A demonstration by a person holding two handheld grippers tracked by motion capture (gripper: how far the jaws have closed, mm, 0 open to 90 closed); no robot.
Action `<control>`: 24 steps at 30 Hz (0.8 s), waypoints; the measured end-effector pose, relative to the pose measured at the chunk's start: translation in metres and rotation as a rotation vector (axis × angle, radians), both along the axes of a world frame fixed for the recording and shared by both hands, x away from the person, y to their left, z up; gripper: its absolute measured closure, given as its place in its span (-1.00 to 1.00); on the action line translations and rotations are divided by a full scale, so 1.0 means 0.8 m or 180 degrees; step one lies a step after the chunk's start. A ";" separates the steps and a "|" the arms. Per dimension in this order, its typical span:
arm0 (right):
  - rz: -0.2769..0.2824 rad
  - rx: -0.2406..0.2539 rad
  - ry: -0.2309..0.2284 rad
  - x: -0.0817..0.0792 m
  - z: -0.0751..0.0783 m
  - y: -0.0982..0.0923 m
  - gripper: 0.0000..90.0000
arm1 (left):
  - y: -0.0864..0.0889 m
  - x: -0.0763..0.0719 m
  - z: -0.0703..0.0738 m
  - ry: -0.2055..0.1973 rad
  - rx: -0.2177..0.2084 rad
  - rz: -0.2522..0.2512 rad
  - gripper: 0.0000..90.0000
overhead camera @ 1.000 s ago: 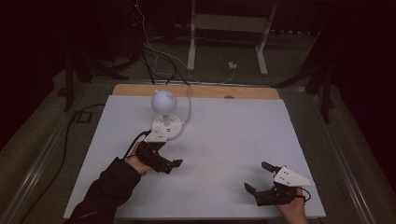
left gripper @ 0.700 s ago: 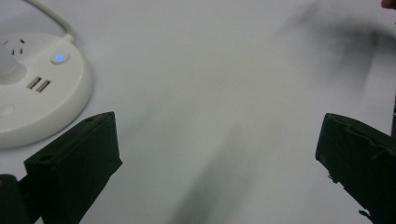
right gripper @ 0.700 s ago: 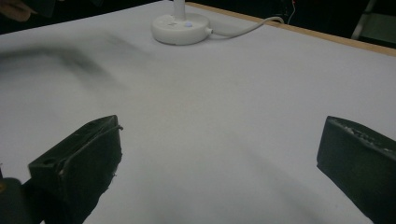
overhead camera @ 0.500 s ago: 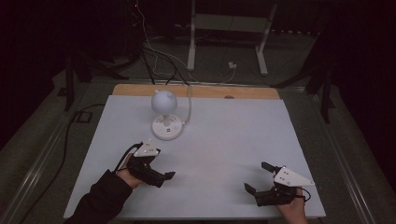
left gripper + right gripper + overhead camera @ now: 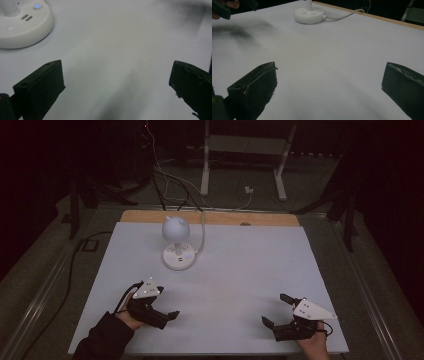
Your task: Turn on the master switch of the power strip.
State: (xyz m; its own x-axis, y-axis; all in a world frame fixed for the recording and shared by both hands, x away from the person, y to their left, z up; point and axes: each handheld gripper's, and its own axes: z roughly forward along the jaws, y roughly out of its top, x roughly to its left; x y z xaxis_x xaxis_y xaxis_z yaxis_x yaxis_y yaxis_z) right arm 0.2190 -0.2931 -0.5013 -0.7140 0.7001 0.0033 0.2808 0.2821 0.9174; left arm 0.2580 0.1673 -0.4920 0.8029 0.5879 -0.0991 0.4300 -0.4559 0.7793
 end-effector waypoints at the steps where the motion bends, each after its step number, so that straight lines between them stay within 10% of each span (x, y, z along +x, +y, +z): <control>1: 0.0000 0.0001 0.0001 0.000 0.000 0.000 -1.00 | 0.002 -0.001 -0.001 0.0001 -0.0010 0.0021 -0.99; 24: -0.0003 0.0004 -0.0001 0.000 0.000 -0.002 -1.00 | 0.052 -0.029 -0.027 0.0093 0.0153 0.0395 -0.99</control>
State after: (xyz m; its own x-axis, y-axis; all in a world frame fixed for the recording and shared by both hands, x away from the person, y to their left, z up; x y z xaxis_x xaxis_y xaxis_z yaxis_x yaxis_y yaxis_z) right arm 0.2188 -0.2946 -0.5009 -0.7134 0.7007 0.0040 0.2808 0.2806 0.9178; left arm 0.2348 0.2087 -0.5132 0.7209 0.6871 -0.0906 0.5076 -0.4344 0.7441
